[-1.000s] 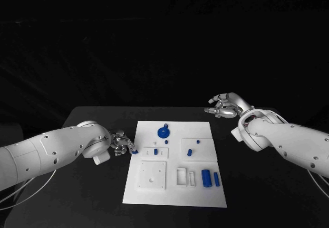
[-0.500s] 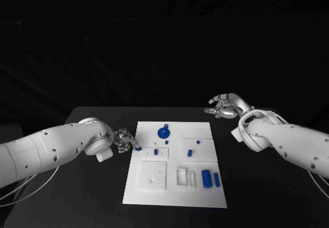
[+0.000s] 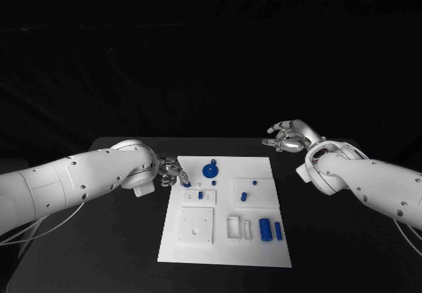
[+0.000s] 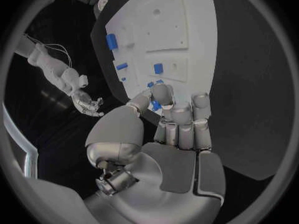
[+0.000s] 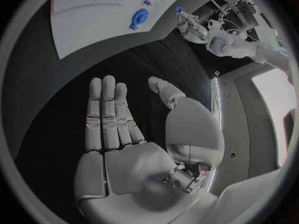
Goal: Assemble the parts on the task board
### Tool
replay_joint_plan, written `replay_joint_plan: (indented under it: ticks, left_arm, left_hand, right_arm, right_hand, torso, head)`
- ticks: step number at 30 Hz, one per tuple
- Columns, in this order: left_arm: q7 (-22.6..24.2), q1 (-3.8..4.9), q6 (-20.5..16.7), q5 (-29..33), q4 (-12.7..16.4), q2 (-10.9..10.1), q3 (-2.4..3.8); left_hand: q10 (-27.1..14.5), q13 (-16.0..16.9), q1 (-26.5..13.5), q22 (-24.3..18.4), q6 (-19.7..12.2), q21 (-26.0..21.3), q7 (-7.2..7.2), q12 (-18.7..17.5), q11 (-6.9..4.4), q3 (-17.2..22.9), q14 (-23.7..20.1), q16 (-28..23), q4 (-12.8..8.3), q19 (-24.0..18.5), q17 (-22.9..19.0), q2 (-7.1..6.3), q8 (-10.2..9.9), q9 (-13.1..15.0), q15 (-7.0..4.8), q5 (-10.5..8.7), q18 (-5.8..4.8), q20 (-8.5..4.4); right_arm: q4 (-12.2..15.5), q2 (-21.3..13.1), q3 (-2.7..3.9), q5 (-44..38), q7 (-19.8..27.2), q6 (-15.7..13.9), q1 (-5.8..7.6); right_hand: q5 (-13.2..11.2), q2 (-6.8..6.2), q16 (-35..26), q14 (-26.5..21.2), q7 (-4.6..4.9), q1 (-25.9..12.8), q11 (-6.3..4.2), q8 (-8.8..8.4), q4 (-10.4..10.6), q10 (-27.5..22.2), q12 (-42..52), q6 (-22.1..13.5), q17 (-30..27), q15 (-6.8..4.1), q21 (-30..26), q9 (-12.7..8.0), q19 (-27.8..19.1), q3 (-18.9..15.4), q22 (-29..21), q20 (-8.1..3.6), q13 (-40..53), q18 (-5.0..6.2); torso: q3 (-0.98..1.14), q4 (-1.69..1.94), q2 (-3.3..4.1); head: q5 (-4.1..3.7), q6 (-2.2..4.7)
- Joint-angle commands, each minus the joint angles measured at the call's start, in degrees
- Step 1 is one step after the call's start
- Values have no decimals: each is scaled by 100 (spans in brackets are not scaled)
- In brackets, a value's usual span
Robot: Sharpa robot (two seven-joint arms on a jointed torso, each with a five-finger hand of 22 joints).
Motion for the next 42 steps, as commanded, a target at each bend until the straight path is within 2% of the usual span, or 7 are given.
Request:
replay_joint_plan:
  ticks: [1, 18, 21, 26, 32, 37, 42]
  left_arm:
    - [-197, 18, 273, -442, 15, 71, 2]
    - [-353, 32, 435, -739, -34, 347, -43]
    - [-366, 31, 418, -887, -69, 409, -68]
    - [-389, 30, 519, -1133, -118, 492, -164]
    - [-410, 29, 620, -1260, -198, 525, -193]
    - [-395, 26, 672, -1318, -287, 592, -261]
    - [-366, 15, 678, -1318, -345, 639, -293]
  left_hand:
    - [64, -19, 26, 11, 234, 41, -173, 26, -2, 185, 118, 31, -135, 38, 10, -34, 27, 134, -130, 795, -73, -690]
    - [138, -131, -92, 48, 408, 66, -230, 131, -56, 179, 174, 107, -135, 100, 58, -129, 50, 278, -176, 1350, -65, -706]
    - [145, -145, -108, 52, 422, 69, -236, 151, -62, 184, 177, 116, -137, 106, 64, -132, 43, 303, -182, 1385, -63, -708]
    - [155, -161, -123, 57, 448, 72, -246, 189, -71, 196, 181, 129, -139, 115, 72, -143, 36, 346, -190, 1442, -59, -712]
    - [153, -173, -123, 61, 456, 72, -250, 209, -75, 209, 180, 131, -140, 116, 74, -154, 28, 371, -192, 1474, -56, -714]
    - [152, -176, -121, 62, 457, 72, -251, 215, -76, 213, 180, 132, -140, 116, 75, -155, 26, 378, -193, 1480, -56, -715]
    - [150, -180, -120, 63, 458, 72, -251, 220, -77, 217, 179, 133, -140, 116, 76, -155, 22, 384, -193, 1483, -55, -715]
  right_arm:
    - [4, 14, 1, -3, 53, 40, -2]
    - [8, 26, 1, -3, 50, 36, -2]
    - [11, 31, 1, -3, 55, 36, -2]
    - [11, 35, 1, -3, 57, 30, -2]
    - [12, 32, 1, -3, 59, 30, -2]
    - [24, 33, 1, -3, 64, 25, -2]
    - [24, 40, 1, -3, 64, 28, -2]
  right_hand:
    - [33, 43, -25, 41, 0, -31, -22, 18, -7, -146, 26, 59, 8, 15, -30, -8, -2, -25, 10, -3, -8, 48]
    - [33, 43, -32, 42, 0, -26, -22, 19, -11, -148, 28, 58, 14, 16, -34, -10, -3, -24, 12, -3, -13, 48]
    - [33, 43, -33, 42, 1, -25, -21, 19, -11, -149, 29, 57, 16, 16, -34, -10, -2, -24, 12, -3, -14, 47]
    - [33, 44, -36, 43, 1, -24, -21, 19, -12, -149, 30, 57, 18, 16, -35, -11, -2, -24, 13, -3, -16, 48]
    - [32, 41, -39, 43, 1, -22, -21, 19, -14, -150, 31, 56, 21, 16, -37, -12, -2, -24, 14, -3, -19, 48]
    - [31, 41, -41, 44, 1, -21, -21, 19, -14, -151, 32, 56, 23, 16, -38, -12, -2, -23, 15, -3, -20, 48]
    - [31, 42, -44, 45, 1, -21, -21, 20, -14, -151, 34, 57, 26, 16, -39, -13, -1, -23, 16, -3, -22, 48]
  torso:
    - [1, 4, 2]
    - [-12, 11, 4]
    - [-12, 11, 6]
    - [-12, 8, 8]
    - [-10, 5, 10]
    - [-8, 10, 5]
    - [-12, 5, 10]
  head:
    - [4, -6]
    - [21, -54]
    - [21, -57]
    - [27, -68]
    - [26, -81]
    - [20, -89]
    - [20, -101]
